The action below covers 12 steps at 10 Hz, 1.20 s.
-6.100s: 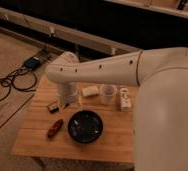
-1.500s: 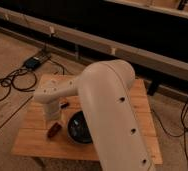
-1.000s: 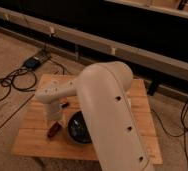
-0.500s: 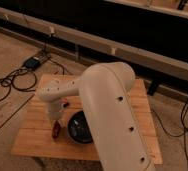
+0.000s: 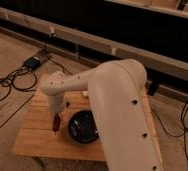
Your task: Place the pepper in the ceramic cup
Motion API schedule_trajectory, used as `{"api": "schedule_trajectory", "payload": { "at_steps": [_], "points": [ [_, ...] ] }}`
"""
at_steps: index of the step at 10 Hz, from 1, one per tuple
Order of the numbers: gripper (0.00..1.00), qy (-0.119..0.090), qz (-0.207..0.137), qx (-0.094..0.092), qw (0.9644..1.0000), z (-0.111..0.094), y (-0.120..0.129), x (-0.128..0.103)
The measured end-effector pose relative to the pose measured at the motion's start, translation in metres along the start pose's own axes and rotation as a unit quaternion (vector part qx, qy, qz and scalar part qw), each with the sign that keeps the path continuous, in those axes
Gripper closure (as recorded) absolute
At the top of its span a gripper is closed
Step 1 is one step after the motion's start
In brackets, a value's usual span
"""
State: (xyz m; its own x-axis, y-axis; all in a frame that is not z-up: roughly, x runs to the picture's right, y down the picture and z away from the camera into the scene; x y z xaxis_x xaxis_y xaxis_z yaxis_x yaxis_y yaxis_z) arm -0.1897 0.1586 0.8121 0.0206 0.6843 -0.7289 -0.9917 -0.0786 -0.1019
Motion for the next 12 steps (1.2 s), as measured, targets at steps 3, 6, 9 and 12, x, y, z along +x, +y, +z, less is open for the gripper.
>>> {"api": "schedule_trajectory", "payload": {
  "at_steps": [3, 6, 9, 12],
  "points": [
    [1.00, -0.040, -0.005, -0.029, 0.9988, -0.049, -0.021, -0.021],
    [1.00, -0.074, -0.050, -0.053, 0.9946, -0.085, -0.038, -0.046],
    [1.00, -0.103, -0.071, -0.077, 0.9891, -0.113, -0.060, -0.078],
    [1.00, -0.101, -0.027, -0.108, 0.9886, -0.126, -0.092, -0.102]
  ]
}}
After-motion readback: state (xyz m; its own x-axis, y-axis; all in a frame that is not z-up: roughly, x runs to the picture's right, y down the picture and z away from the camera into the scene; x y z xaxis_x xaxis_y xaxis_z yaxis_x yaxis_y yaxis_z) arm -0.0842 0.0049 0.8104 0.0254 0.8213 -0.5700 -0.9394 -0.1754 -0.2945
